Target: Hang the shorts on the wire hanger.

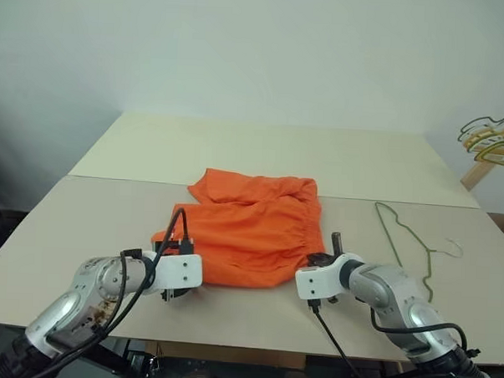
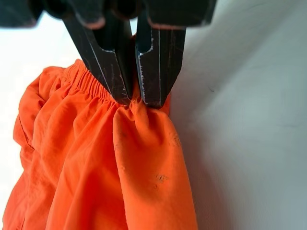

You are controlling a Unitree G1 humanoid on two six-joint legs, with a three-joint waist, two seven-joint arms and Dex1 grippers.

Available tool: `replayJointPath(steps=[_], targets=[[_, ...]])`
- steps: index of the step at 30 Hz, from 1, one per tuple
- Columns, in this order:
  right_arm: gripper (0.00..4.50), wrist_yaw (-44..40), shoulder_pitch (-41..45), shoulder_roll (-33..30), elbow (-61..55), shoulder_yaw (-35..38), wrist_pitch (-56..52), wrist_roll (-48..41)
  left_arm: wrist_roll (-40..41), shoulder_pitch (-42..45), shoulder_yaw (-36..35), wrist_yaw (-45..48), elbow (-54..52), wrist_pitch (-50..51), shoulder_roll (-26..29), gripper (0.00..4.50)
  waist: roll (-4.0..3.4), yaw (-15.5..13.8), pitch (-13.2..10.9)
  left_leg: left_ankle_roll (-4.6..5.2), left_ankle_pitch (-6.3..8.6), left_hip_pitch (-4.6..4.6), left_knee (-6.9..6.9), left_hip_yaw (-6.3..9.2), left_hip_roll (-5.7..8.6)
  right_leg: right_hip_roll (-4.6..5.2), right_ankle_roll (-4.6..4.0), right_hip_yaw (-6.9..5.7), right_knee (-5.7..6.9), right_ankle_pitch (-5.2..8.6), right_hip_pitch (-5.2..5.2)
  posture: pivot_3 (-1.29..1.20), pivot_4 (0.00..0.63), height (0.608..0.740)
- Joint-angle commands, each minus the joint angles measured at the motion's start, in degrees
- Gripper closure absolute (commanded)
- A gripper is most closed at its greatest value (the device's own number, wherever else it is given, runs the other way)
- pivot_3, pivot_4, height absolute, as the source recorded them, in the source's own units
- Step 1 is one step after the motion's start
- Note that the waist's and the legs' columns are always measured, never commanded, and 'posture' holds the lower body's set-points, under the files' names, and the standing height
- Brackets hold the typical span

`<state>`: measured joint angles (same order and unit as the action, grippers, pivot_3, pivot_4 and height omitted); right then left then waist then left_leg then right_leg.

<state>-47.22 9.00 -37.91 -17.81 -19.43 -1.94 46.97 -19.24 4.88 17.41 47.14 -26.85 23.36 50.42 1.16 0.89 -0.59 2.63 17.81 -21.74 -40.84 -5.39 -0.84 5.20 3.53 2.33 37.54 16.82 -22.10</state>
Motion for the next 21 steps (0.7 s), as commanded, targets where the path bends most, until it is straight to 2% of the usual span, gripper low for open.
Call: replayJointPath(steps=[1, 4, 9, 11, 13, 15, 20, 21], targets=[[4.50, 0.6, 1.0, 0.0, -1.7, 1.3, -0.6, -0.1, -3.9, 2.1, 1.7, -2.2, 4.3, -0.8, -1.7, 0.33, -0.02, -0.2, 0.0, 0.01, 0.01, 0.04, 0.00, 0.01, 0.01, 0.01, 0.00, 0.00, 0.01, 0.00, 0.03, -0.06, 0.000, 0.740], [4.50, 0.8, 1.0, -0.1, -1.8, 1.7, -0.9, 0.0, -4.8, 2.9, 1.8, -1.9, 6.1, -1.7, -1.7, 1.00, -0.09, 0.0, 0.1, 0.10, 0.06, 0.15, 0.00, -0.02, 0.01, 0.01, 0.00, 0.03, 0.02, 0.00, 0.10, -0.06, 0.000, 0.740], [4.50, 1.2, 1.1, -0.3, -1.4, 2.0, -1.4, 0.3, -4.0, 2.7, 0.0, -0.2, 7.7, -4.7, -0.1, 2.71, -0.12, 0.4, 0.1, 0.07, 0.04, 0.13, 0.02, -0.03, -0.01, -0.01, -0.01, 0.04, 0.05, 0.00, 0.05, -0.07, 0.000, 0.740], [4.50, 1.4, 1.3, -0.4, -1.2, 2.0, -1.6, 0.3, -2.3, 2.4, -0.9, 0.9, 8.3, -7.9, 1.2, 3.24, -0.12, 0.5, 0.1, 0.05, 0.03, 0.11, 0.02, -0.03, -0.02, -0.01, -0.01, 0.04, 0.06, 0.00, 0.02, -0.07, 0.000, 0.740], [4.50, 1.3, 1.6, -0.3, -0.8, 2.0, -1.8, 0.1, 1.0, 1.9, -2.4, 3.5, 8.9, -12.7, 3.5, 3.98, -0.12, 0.6, 0.1, 0.05, 0.03, 0.07, 0.03, -0.03, -0.02, 0.00, -0.01, 0.04, 0.05, 0.00, -0.01, -0.07, 0.000, 0.740], [4.50, 1.1, 2.1, -0.3, -0.5, 2.1, -1.9, -0.4, 3.9, 1.4, -3.5, 6.9, 10.0, -18.1, 6.7, 4.46, -0.12, 0.7, 0.1, 0.01, 0.01, 0.02, 0.03, -0.04, -0.08, 0.00, -0.02, 0.03, 0.07, 0.00, -0.07, -0.06, 0.000, 0.740], [4.50, -1.8, 2.0, -2.0, -1.2, 4.2, -0.9, -6.9, 12.3, 0.6, -5.7, 16.4, 16.4, -37.0, 15.7, 4.46, -0.12, 1.3, 0.1, -0.03, -0.01, 0.01, 0.05, -0.04, -0.11, 0.04, -0.03, 0.00, 0.04, 0.01, -0.07, -0.06, 0.000, 0.740], [4.50, -3.4, 1.3, -5.0, -1.6, 5.0, 3.7, -11.7, 13.5, 1.1, -6.1, 18.0, 17.7, -38.6, 16.9, 4.46, -0.15, 1.2, 0.0, -0.02, 0.00, 0.01, 0.06, -0.03, -0.11, 0.05, -0.04, -0.01, 0.04, 0.01, -0.07, -0.06, 0.000, 0.740]])
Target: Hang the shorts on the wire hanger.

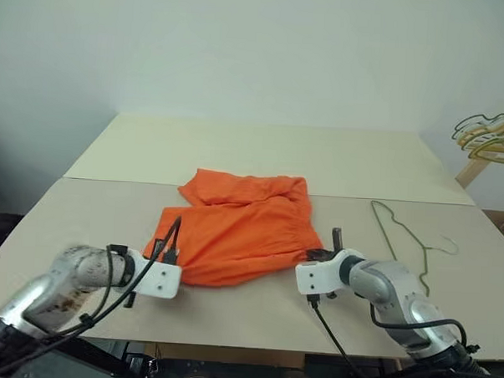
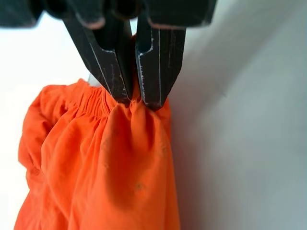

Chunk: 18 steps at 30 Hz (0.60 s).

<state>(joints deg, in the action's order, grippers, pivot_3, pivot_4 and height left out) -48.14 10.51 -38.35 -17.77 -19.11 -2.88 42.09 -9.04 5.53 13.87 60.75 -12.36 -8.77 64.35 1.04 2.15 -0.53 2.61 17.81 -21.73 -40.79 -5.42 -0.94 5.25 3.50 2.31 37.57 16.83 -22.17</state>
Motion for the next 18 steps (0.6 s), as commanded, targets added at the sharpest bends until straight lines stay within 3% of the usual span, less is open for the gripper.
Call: replayJointPath(steps=[1, 5, 8, 11, 14, 16, 18], targets=[[4.50, -5.2, -1.3, -7.0, -2.7, 5.8, 7.1, -11.9, 4.2, 1.1, -2.9, 5.4, 4.6, -8.2, 3.6, 4.46, -0.08, -0.2, -0.1, 0.01, 0.01, 0.00, 0.00, 0.00, 0.01, 0.03, 0.00, -0.01, -0.01, 0.00, 0.01, -0.06, 0.000, 0.740], [4.50, -13.2, -3.9, -14.1, -5.4, 8.7, 15.3, -31.3, 8.6, 4.2, -3.7, 9.5, 8.3, -11.1, 3.9, 4.46, -0.05, -0.5, -0.1, 0.30, 0.17, -0.01, -0.03, -0.01, 0.01, 0.07, 0.03, -0.09, -0.09, 0.01, 0.08, -0.05, 0.000, 0.740], [4.50, -13.3, -1.4, -13.2, -4.7, 9.7, 14.1, -36.9, 11.4, 8.4, -3.9, 11.5, 10.3, -10.4, 2.0, 4.46, 0.04, -0.3, -0.1, 0.30, 0.17, 0.07, -0.03, 0.00, 0.00, -0.04, 0.02, -0.09, -0.08, 0.01, 0.14, -0.05, 0.000, 0.740], [4.50, -11.4, 4.6, -10.2, -0.3, 9.2, 12.0, -36.9, 11.8, 15.8, -3.4, 10.7, 14.2, -9.0, -2.7, 4.46, 0.05, 0.0, -0.1, 0.30, 0.17, 0.26, -0.05, -0.05, 0.04, -0.04, 0.02, -0.04, -0.03, 0.01, 0.28, -0.05, 0.000, 0.740], [4.50, -6.1, 16.0, -3.7, 9.4, 8.6, 7.2, -34.3, 8.6, 29.9, -2.2, 7.2, 24.4, -7.0, -10.6, 4.46, 0.10, 0.1, -0.1, 0.30, 0.17, 0.56, -0.04, -0.02, 0.03, -0.09, 0.01, -0.07, -0.10, 0.00, 0.66, -0.05, 0.000, 0.740], [4.50, 0.4, 24.9, 0.5, 18.7, 7.9, 4.6, -29.4, 2.6, 41.3, -1.0, 0.1, 36.0, -7.7, -16.6, 4.46, 0.17, 0.1, -0.1, 0.20, 0.09, 0.63, -0.09, 0.13, 0.11, -0.11, 0.00, -0.23, -0.19, -0.04, 0.86, -0.05, 0.000, 0.740], [4.50, 12.5, 35.0, 5.8, 30.3, 8.1, 1.5, -24.0, -5.2, 53.5, 0.8, -13.3, 49.5, -7.2, -22.5, 4.46, 0.17, 0.2, -0.1, -0.21, -0.15, 0.62, -0.06, 0.26, 0.12, -0.10, 0.01, -0.32, -0.31, -0.08, 0.91, -0.05, 0.000, 0.740]])
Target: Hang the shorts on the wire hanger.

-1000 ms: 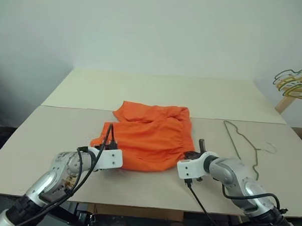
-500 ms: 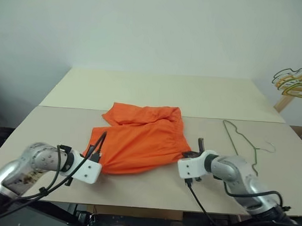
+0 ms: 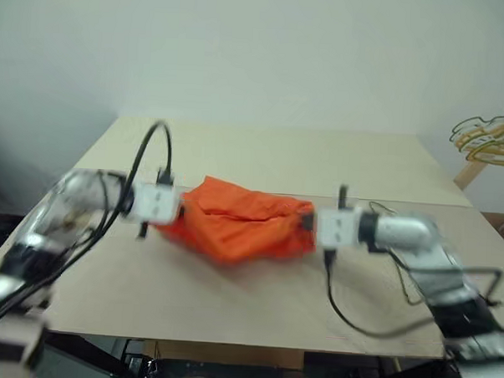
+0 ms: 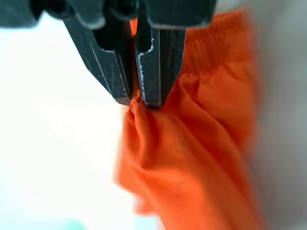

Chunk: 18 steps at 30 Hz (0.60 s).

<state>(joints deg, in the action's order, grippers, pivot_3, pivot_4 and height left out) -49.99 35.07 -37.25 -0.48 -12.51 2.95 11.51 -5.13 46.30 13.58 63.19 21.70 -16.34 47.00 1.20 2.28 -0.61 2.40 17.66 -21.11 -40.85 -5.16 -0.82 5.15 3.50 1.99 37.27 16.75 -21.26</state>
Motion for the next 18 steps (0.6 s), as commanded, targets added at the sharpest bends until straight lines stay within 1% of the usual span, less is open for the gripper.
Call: replayJointPath(steps=[1, 2, 3, 4, 6, 8, 9, 11, 13, 16, 17, 18], targets=[[4.50, 21.0, 15.2, 6.8, 18.7, 1.7, -4.9, 8.9, -12.5, 18.2, 1.8, -23.3, 21.9, 0.1, -7.5, 4.46, 0.02, 0.2, 0.0, 0.00, 0.00, 0.00, -0.05, 0.02, 0.02, 0.01, 0.01, -0.04, 0.05, 0.00, 0.00, -0.05, 0.000, 0.740], [4.50, 27.7, 19.6, 8.4, 24.3, 2.0, -4.2, 10.8, -15.2, 23.6, 2.4, -30.6, 28.1, 0.9, -9.7, 4.46, 0.02, 0.4, 0.0, -0.03, -0.03, -0.17, 0.00, 0.03, 0.06, 0.04, 0.04, -0.05, -0.06, -0.03, -0.11, -0.05, 0.000, 0.740], [4.50, 35.4, 24.2, 10.3, 30.1, 3.2, -2.1, 11.5, -17.4, 29.2, 2.7, -39.2, 34.2, 1.5, -11.8, 4.46, 0.04, 0.5, 0.0, -0.06, -0.05, -0.34, 0.05, 0.08, 0.10, 0.09, 0.10, -0.05, 0.24, -0.07, -0.36, -0.05, 0.000, 0.740], [4.50, 41.4, 28.0, 11.8, 34.7, 4.6, 0.1, 11.2, -18.9, 34.2, 2.6, -47.1, 39.1, 2.4, -13.6, 4.46, 0.04, 0.7, 0.0, -0.05, -0.04, -0.74, 0.02, 0.07, 0.18, 0.20, 0.11, -0.09, 0.74, -0.08, -0.98, -0.05, 0.000, 0.740], [4.50, 53.1, 34.2, 13.3, 42.1, 6.1, 6.8, 11.5, -20.3, 42.9, 1.5, -62.4, 46.1, 3.1, -16.0, 4.46, 0.06, 1.6, 0.0, -0.08, -0.06, -1.32, 0.09, 0.10, 0.34, 0.35, 0.11, -0.11, 0.99, -0.08, -1.80, -0.05, 0.000, 0.740], [4.50, 60.3, 37.2, 13.3, 46.7, 6.1, 13.6, 12.0, -20.8, 47.8, 0.7, -70.8, 49.5, 1.6, -16.8, 4.46, 0.06, 2.7, 0.0, -0.10, -0.07, -1.96, 0.16, 0.21, 0.63, 0.62, 0.14, -0.22, 1.82, -0.10, -2.93, -0.05, 0.000, 0.740], [4.50, 63.4, 37.8, 12.9, 48.2, 5.7, 16.8, 12.8, -20.9, 49.3, 0.6, -73.4, 50.3, 0.0, -16.8, 4.46, 0.06, 3.3, 0.0, -0.10, -0.07, -2.01, 0.21, 0.30, 0.75, 0.79, 0.14, -0.35, 2.00, -0.09, -3.07, -0.06, 0.000, 0.740], [4.50, 66.9, 37.5, 11.6, 50.0, 4.5, 21.8, 14.4, -21.3, 50.1, 0.9, -74.9, 51.2, -3.0, -16.7, 4.46, 0.06, 4.3, 0.0, -0.09, -0.07, -1.92, 0.67, 0.45, 0.87, 1.05, 0.14, -0.89, 1.95, -0.09, -3.06, -0.06, 0.000, 0.740], [4.50, 68.0, 35.1, 9.6, 50.8, 3.1, 26.5, 16.1, -21.7, 48.3, 1.6, -72.7, 50.9, -6.4, -16.5, 4.46, 0.04, 5.1, 0.0, -0.09, -0.07, -1.76, 0.98, 0.44, 0.96, 1.29, 0.15, -1.23, 1.79, -0.09, -2.91, -0.06, 0.000, 0.740], [4.50, 66.3, 29.9, 6.4, 51.4, 0.9, 32.0, 17.7, -20.7, 42.1, 2.0, -65.4, 48.7, -12.3, -15.9, 4.46, 0.03, 5.5, 0.0, -0.05, -0.09, -1.73, 0.94, 0.41, 0.96, 1.30, 0.17, -1.37, 1.43, -0.08, -2.64, -0.07, 0.000, 0.740], [4.50, 64.6, 28.2, 5.6, 51.4, 0.4, 33.7, 17.6, -20.2, 39.8, 1.9, -62.9, 47.5, -14.0, -15.6, 4.46, 0.02, 5.8, 0.0, 0.00, -0.14, -1.71, 0.90, 0.38, 0.94, 1.29, 0.20, -1.40, 1.16, -0.06, -2.44, -0.07, 0.000, 0.740], [4.50, 63.3, 25.6, 4.1, 50.9, -0.8, 36.3, 18.5, -19.6, 35.8, 2.0, -59.9, 45.0, -16.5, -14.8, 4.46, 0.01, 6.1, 0.0, 0.03, -0.28, -1.68, 0.90, 0.36, 0.93, 1.30, 0.25, -1.43, 0.59, -0.03, -2.11, -0.07, 0.000, 0.740]])
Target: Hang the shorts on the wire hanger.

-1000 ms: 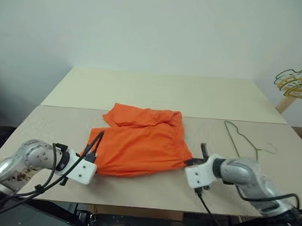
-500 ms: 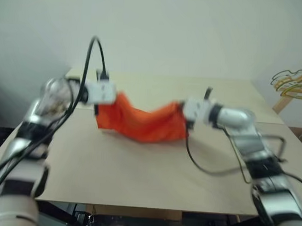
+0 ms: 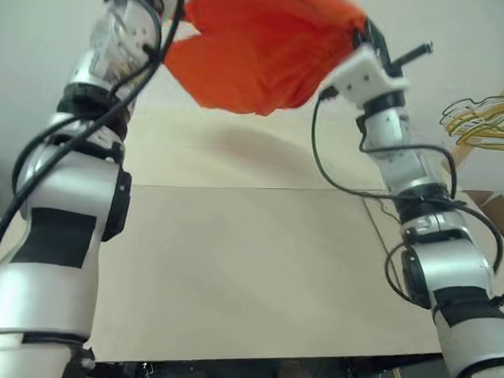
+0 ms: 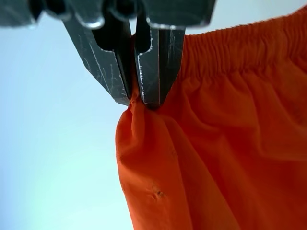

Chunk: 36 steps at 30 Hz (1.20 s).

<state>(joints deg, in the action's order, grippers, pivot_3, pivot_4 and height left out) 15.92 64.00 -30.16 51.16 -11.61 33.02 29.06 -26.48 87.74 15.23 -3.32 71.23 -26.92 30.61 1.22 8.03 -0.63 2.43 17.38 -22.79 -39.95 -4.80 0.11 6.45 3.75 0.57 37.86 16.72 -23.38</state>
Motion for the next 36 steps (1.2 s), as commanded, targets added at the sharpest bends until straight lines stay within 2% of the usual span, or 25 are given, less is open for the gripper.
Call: replayJointPath(steps=[1, 3, 6, 10, 14, 16, 18, 19, 22, 25, 31, 32, 34, 36], targets=[[4.50, -4.7, -5.8, -4.2, -1.2, -2.7, 8.5, 1.2, 2.7, -9.9, 0.2, 9.9, -7.6, -7.8, 2.4, 4.46, -0.01, 0.7, 0.0, 0.04, -0.13, 0.04, -0.01, -0.02, -0.01, 0.01, 0.00, 0.00, -0.25, 0.00, 0.19, -0.07, 0.000, 0.740], [4.50, -9.8, -10.5, -6.7, -2.2, -5.1, 13.6, 1.4, 6.7, -19.7, -0.9, 17.8, -17.0, -8.5, 3.9, 4.46, -0.02, 1.2, 0.0, 0.12, -0.30, 0.19, -0.04, -0.07, 0.00, 0.12, 0.00, 0.08, -0.29, 0.00, 0.39, -0.07, 0.000, 0.740], [4.50, -14.6, -16.4, -9.4, -4.2, -7.8, 19.5, 1.9, 14.7, -36.9, -2.8, 29.5, -40.0, -1.1, 7.3, 4.46, -0.05, 2.8, 0.0, 0.14, -0.33, 0.64, -0.07, -0.07, -0.08, 0.15, 0.00, 0.19, -0.25, 0.00, 0.88, -0.08, 0.000, 0.740], [4.50, -21.1, -21.9, -11.8, -7.8, -11.0, 25.2, 2.4, 24.4, -57.0, -4.1, 47.0, -65.3, 6.6, 19.1, 4.46, -0.06, 4.9, 0.0, 0.14, -0.33, 0.89, -0.05, -0.01, -0.19, 0.12, -0.01, 0.46, -0.19, -0.01, 1.03, -0.07, 0.000, 0.740], [4.50, -26.3, -25.6, -14.1, -11.1, -12.3, 28.5, 2.2, 29.8, -68.6, -7.5, 56.2, -78.9, 14.1, 28.5, 4.46, -0.04, 4.2, -0.1, 0.20, -0.30, 1.37, -0.19, 0.11, -0.21, 0.14, -0.02, 0.60, -0.21, -0.01, 1.47, -0.07, 0.000, 0.740], [4.50, -28.6, -27.3, -14.9, -12.7, -12.4, 29.4, 1.6, 31.9, -73.2, -9.0, 60.5, -83.1, 15.6, 32.4, 4.46, -0.06, 3.5, -0.1, 0.76, 0.06, 2.03, -0.08, 0.12, -0.29, 0.16, -0.02, 0.58, -0.43, -0.01, 2.22, -0.07, 0.000, 0.740], [4.50, -30.8, -29.2, -16.7, -14.5, -12.7, 30.8, 2.0, 33.6, -79.0, -10.6, 64.6, -86.5, 15.2, 36.3, 4.46, -0.13, 2.2, -0.2, 0.86, 0.29, 3.02, 0.17, 0.12, -0.42, 0.18, -0.04, 0.52, -0.85, -0.02, 3.26, -0.07, 0.000, 0.740], [4.50, -31.9, -30.4, -17.8, -15.5, -12.8, 31.6, 2.5, 34.2, -81.9, -11.3, 65.8, -88.8, 15.8, 37.7, 4.46, -0.14, 1.7, -0.2, 0.81, 0.40, 3.23, 0.17, 0.09, -0.46, 0.18, -0.04, 0.53, -0.85, -0.02, 3.40, -0.07, 0.000, 0.740], [4.50, -34.4, -33.5, -20.3, -18.6, -12.3, 32.0, 1.8, 35.3, -87.1, -12.5, 66.7, -95.0, 19.7, 38.7, 4.46, -0.13, -0.2, -0.2, 0.76, 0.50, 3.39, 0.17, 0.07, -0.48, 0.22, -0.05, 0.50, -0.85, -0.02, 3.39, -0.07, 0.000, 0.740], [4.50, -36.1, -37.0, -22.2, -22.7, -11.2, 31.6, 0.6, 33.6, -89.6, -11.6, 66.0, -99.8, 23.5, 37.5, 4.46, -0.12, -1.6, -0.2, 0.60, 0.46, 3.05, 0.11, 0.03, -0.51, 0.22, -0.07, 0.49, -0.84, -0.03, 3.20, -0.08, 0.000, 0.740], [4.50, -37.9, -43.2, -24.4, -29.4, -8.7, 29.3, -0.7, 32.4, -90.5, -9.9, 67.3, -104.6, 28.6, 36.7, 4.46, -0.13, -2.4, -0.2, 0.64, 0.47, 2.99, 0.11, -0.11, -0.56, 0.13, -0.18, 0.53, -0.86, 0.02, 3.14, -0.10, 0.000, 0.740], [4.50, -38.9, -44.5, -25.0, -30.9, -8.6, 28.7, -2.3, 32.7, -90.4, -9.8, 67.9, -104.8, 28.7, 36.7, 4.24, -0.14, -2.4, -0.2, 0.66, 0.48, 2.99, 0.11, -0.11, -0.57, 0.12, -0.19, 0.54, -0.86, 0.03, 3.14, -0.10, 0.000, 0.740], [3.85, -41.0, -47.0, -26.4, -33.9, -8.3, 27.8, -5.2, 33.8, -90.6, -10.0, 69.5, -104.9, 28.4, 37.0, 3.80, -0.15, -2.5, -0.2, 0.67, 0.49, 3.01, 0.11, -0.13, -0.58, 0.10, -0.21, 0.54, -0.86, 0.04, 3.15, -0.11, 0.000, 0.740], [3.25, -42.8, -49.1, -27.9, -36.5, -8.1, 27.7, -7.4, 34.4, -91.3, -11.0, 70.8, -104.7, 27.5, 37.3, 3.16, -0.15, -2.5, -0.2, 0.70, 0.50, 3.01, 0.11, -0.14, -0.60, 0.11, -0.23, 0.53, -0.87, 0.05, 3.15, -0.11, 0.000, 0.740]])
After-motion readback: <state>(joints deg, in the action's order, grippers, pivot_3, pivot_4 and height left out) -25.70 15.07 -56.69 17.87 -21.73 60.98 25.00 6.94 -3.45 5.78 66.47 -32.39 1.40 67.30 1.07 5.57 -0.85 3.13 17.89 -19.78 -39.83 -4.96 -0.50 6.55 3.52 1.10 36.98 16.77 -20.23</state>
